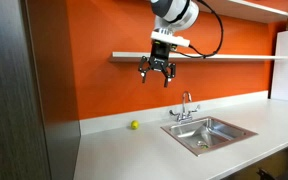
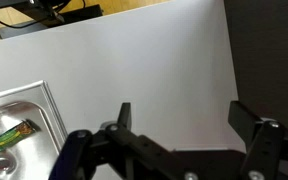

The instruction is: Remove the green packet from the sink and put it on the counter.

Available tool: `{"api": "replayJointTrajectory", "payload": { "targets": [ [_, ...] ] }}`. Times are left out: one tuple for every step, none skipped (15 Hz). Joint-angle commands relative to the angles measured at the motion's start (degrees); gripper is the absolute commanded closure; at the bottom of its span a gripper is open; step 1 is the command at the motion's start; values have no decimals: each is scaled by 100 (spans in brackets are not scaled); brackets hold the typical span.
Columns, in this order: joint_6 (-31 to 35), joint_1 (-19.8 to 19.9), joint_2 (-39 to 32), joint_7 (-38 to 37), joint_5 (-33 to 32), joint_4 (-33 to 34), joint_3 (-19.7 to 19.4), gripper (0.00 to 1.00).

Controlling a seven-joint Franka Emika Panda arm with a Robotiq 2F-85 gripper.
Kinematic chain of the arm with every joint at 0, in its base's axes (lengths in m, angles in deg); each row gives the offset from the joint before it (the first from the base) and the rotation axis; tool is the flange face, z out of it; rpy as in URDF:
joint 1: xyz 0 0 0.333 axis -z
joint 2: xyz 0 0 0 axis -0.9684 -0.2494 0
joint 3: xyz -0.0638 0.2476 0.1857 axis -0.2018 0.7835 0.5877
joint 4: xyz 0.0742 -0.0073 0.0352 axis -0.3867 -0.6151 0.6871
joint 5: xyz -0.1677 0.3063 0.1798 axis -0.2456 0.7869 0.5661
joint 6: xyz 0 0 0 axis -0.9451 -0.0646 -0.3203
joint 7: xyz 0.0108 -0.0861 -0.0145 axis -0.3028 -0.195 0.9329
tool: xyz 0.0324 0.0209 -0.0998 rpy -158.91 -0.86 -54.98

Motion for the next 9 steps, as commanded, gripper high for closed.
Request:
{"api": "replayJointTrajectory", "payload": {
  "targets": [
    [-12,20,-4,2,2,10,17,0],
    [-12,20,-4,2,2,10,16,0],
    [-12,20,-4,2,2,10,16,0],
    [-12,20,-4,2,2,10,16,0],
    [-12,20,-4,2,2,10,16,0],
    [-12,20,-4,2,2,10,16,0],
    [-12,20,-4,2,2,10,16,0],
    [-12,20,-4,2,2,10,16,0],
    [-12,20,-4,2,2,10,16,0]
  ]
}}
